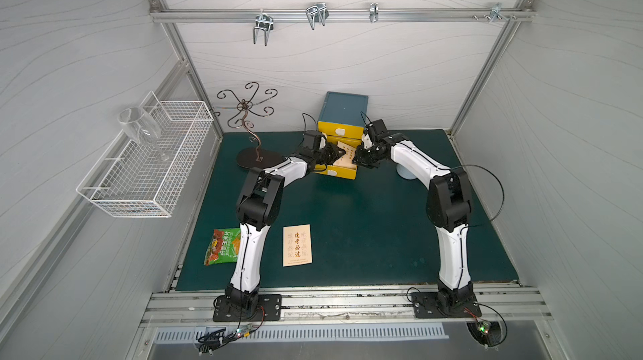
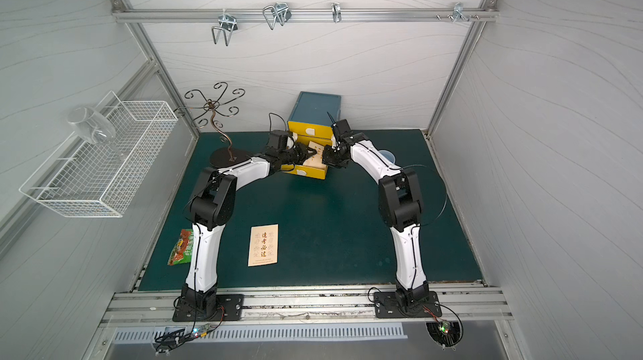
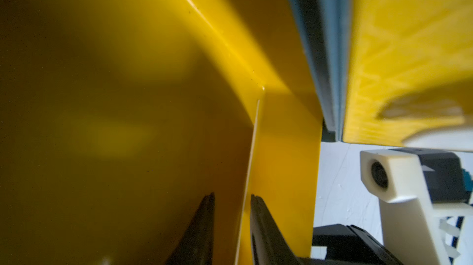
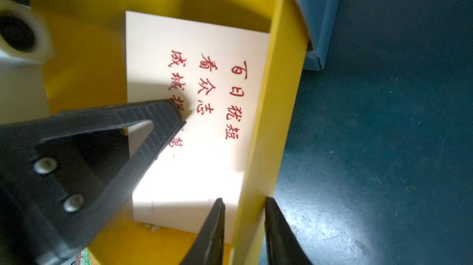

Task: Take the postcards out of the drawer
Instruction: Pick up the postcard from the drawer.

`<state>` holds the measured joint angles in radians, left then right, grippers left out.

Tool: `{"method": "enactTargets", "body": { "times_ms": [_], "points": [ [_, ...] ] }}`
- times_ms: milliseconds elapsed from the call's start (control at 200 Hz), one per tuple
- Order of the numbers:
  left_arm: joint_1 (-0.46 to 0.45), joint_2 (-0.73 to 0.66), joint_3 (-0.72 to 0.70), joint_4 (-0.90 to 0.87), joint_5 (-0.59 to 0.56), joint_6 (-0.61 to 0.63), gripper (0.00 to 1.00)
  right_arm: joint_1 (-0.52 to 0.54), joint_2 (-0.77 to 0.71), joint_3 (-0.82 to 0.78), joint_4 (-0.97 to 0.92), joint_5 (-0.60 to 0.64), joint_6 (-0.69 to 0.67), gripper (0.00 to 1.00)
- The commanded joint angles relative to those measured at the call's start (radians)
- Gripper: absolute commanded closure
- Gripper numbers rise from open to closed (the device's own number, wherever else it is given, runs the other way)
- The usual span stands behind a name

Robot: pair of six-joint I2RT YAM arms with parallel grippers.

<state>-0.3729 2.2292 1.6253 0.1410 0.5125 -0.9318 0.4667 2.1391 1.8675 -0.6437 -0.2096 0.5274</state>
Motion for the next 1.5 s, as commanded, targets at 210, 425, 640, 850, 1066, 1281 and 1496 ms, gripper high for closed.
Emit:
{"method": "enactTargets", "body": {
  "times_ms": [210,425,640,850,1066,1281,1496],
  "points": [
    [0.005,-0.058,0.055,-0.014,-0.034,-0.006,0.89,0.013,0.007,0.032,0.026,-0.012,0.003,0.66],
    [0.009,-0.089,0.055,-0.028,-0.069,-0.069,0.9,0.01,0.005,0.032,0.021,-0.01,0.003,0.6],
    [0.024,-0.112,0.056,-0.06,-0.071,-0.157,0.92,0.006,-0.004,0.033,0.019,-0.007,0.005,0.51],
    [0.032,-0.132,0.052,-0.063,-0.04,-0.212,0.93,0.004,-0.017,0.037,0.013,0.004,0.005,0.44],
    [0.038,-0.185,0.03,-0.055,-0.033,-0.231,0.92,0.003,-0.038,0.042,-0.003,0.0,0.0,0.39],
    [0.038,-0.249,-0.03,-0.008,-0.003,-0.265,0.92,-0.018,-0.099,0.048,-0.031,-0.027,-0.02,0.33],
    [0.038,-0.345,-0.146,0.027,0.036,-0.263,0.96,-0.085,-0.259,-0.038,-0.025,-0.135,-0.046,0.24]
  ]
}}
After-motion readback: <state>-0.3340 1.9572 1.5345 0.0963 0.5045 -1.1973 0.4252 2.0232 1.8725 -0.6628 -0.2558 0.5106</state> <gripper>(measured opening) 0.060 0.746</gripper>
